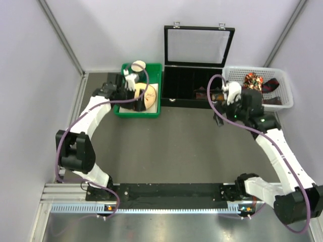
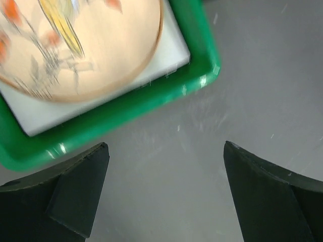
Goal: Roll the ties
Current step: Reset both arms
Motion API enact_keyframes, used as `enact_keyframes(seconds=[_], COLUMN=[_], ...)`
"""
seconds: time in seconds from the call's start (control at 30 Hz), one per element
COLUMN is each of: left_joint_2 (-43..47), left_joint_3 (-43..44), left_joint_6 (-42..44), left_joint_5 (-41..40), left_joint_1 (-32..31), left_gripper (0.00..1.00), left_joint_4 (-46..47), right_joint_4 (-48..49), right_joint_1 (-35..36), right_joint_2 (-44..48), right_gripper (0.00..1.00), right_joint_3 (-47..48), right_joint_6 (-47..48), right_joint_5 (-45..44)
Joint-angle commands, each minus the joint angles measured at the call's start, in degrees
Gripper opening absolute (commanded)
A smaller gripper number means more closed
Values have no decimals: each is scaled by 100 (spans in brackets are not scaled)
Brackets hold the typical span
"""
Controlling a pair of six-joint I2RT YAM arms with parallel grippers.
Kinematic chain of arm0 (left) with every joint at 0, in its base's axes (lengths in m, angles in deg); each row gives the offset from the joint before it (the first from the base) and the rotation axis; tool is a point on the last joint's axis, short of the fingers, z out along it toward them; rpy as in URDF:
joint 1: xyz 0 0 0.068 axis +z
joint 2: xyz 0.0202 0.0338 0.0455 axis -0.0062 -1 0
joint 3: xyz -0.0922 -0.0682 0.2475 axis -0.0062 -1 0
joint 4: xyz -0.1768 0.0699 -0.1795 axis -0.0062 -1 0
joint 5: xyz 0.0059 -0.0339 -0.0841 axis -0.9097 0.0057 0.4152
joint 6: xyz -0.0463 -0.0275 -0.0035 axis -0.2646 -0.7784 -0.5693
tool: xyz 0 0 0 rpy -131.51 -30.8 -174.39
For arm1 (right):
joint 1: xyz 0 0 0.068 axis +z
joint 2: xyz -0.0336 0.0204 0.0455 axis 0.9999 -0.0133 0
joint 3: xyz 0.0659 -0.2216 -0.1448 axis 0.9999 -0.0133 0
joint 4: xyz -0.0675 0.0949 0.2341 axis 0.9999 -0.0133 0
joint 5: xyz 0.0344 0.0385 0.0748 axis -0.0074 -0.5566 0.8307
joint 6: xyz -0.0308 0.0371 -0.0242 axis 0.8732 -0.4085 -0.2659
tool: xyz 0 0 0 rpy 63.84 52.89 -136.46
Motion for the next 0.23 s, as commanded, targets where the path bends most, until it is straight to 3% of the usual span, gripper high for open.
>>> enact_keyframes(seconds=[0.0, 0.2], left_joint_2=[490, 921], left_joint_3=[-843, -1899], left_joint_6=[-341, -235], left_joint_5=[-637, -858], left_joint_1=[-150, -141], left_gripper=[99, 99], left_joint_4=[309, 521], right_joint_4=[394, 483], right_joint_1=[-126, -144], right_joint_2=[84, 101], right_gripper=[99, 99], right_joint_3=[-845, -1180], right_joint_6=[-1097, -1098], right_joint_5=[412, 543])
